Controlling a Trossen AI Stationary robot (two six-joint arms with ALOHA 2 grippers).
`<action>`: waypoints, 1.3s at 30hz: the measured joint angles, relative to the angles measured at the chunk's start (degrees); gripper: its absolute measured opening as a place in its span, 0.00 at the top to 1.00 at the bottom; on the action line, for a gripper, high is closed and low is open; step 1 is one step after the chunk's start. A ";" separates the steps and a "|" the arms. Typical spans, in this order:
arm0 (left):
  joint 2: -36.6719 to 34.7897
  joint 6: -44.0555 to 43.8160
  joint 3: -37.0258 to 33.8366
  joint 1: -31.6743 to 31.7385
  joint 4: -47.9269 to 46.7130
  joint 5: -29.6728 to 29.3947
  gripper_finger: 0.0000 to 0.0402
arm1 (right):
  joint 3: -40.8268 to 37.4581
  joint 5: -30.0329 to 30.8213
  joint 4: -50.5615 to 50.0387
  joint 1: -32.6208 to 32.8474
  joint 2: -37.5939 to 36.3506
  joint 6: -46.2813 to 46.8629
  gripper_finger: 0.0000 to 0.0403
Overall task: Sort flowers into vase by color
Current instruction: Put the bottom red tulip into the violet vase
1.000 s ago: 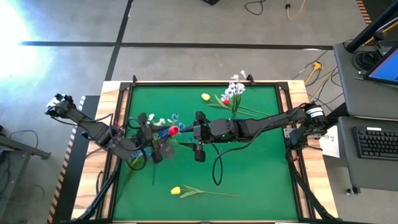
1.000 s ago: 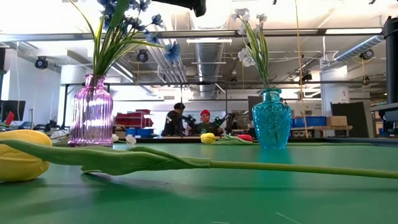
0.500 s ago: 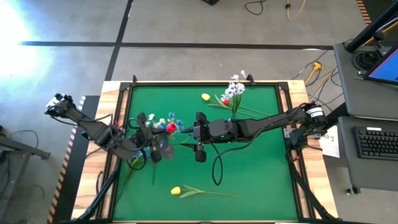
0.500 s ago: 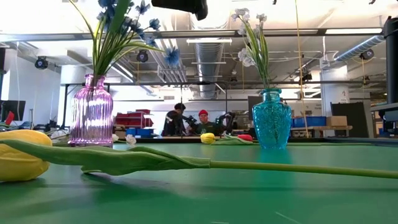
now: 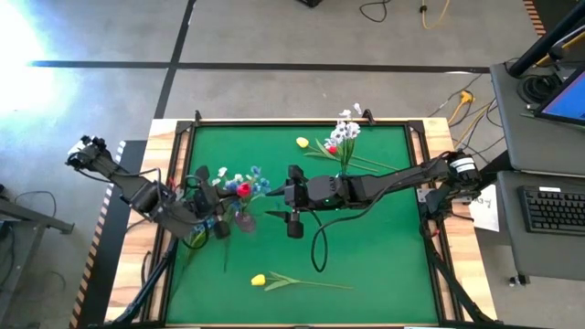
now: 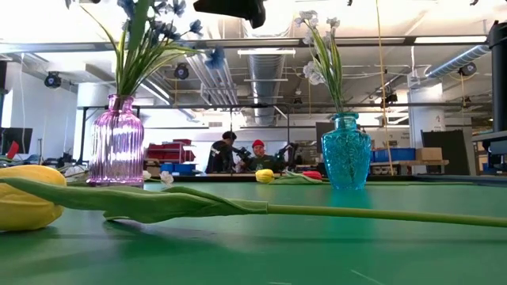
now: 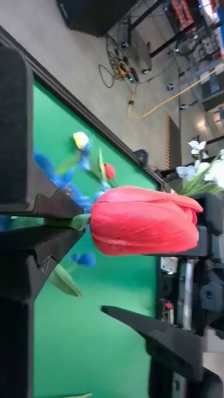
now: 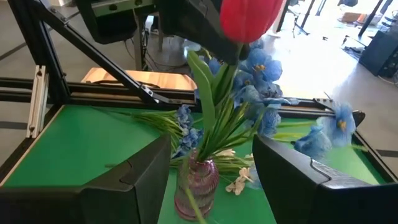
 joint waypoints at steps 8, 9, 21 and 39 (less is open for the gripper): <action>0.00 -1.54 0.01 0.01 -0.56 -0.02 1.00 | -0.02 0.02 0.03 0.00 0.00 -0.47 0.46; 0.00 -1.75 0.42 0.01 -0.58 0.00 0.99 | -0.02 0.01 0.03 0.00 0.00 -0.47 0.46; -0.13 -4.57 5.28 0.01 -6.33 2.12 0.81 | -0.18 0.00 -0.07 0.00 0.02 -0.42 0.46; -0.04 -9.05 7.32 0.01 -13.05 3.64 0.40 | -0.29 0.00 -1.36 0.00 0.02 0.37 0.46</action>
